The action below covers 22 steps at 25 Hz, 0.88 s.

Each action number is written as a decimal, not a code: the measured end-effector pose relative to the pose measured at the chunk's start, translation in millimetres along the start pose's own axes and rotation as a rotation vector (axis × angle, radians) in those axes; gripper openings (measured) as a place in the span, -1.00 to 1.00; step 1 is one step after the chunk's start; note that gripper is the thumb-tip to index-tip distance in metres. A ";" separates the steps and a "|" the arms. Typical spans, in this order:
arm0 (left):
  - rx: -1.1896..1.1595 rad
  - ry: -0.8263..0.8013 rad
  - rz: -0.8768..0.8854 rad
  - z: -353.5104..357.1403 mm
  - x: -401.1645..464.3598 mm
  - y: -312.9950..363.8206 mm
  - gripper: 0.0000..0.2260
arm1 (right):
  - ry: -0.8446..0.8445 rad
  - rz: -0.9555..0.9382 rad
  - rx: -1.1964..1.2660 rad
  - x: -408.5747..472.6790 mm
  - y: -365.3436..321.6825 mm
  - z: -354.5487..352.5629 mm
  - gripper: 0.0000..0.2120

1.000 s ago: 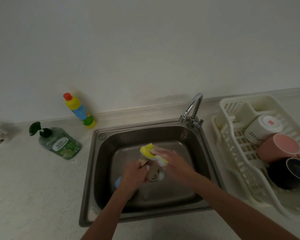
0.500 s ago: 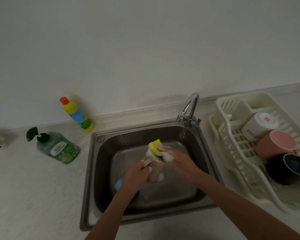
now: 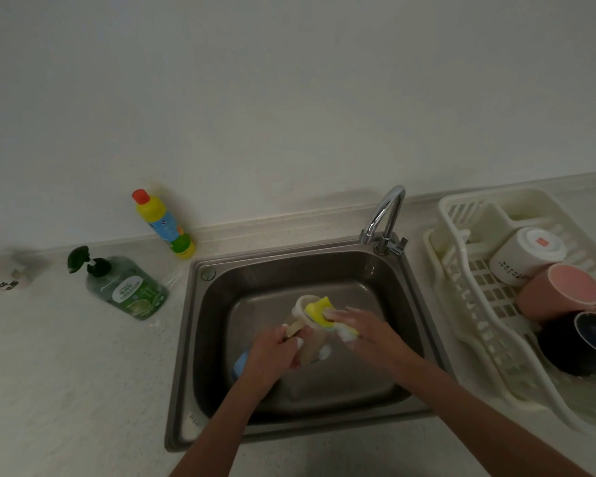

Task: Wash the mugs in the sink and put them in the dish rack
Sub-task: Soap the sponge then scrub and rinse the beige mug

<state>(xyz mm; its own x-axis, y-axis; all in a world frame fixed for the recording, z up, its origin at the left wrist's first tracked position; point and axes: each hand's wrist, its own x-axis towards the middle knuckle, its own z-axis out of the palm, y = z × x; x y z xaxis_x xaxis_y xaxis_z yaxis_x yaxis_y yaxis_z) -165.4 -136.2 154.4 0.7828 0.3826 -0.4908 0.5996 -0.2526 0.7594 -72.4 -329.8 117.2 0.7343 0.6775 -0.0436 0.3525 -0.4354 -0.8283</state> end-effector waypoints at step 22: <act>0.041 0.023 0.049 3.2 1.9 5.6 -0.87 | 0.103 -0.151 0.070 -8.1 -19.6 -1.8 -0.66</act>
<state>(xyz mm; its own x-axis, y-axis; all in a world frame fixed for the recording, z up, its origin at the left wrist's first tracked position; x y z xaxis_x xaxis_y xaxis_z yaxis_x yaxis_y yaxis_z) -160.0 -139.8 156.4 0.8074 0.3894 -0.4433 0.5676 -0.3078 0.7636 -84.2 -327.8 134.8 0.7328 0.6661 0.1389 0.4249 -0.2885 -0.8580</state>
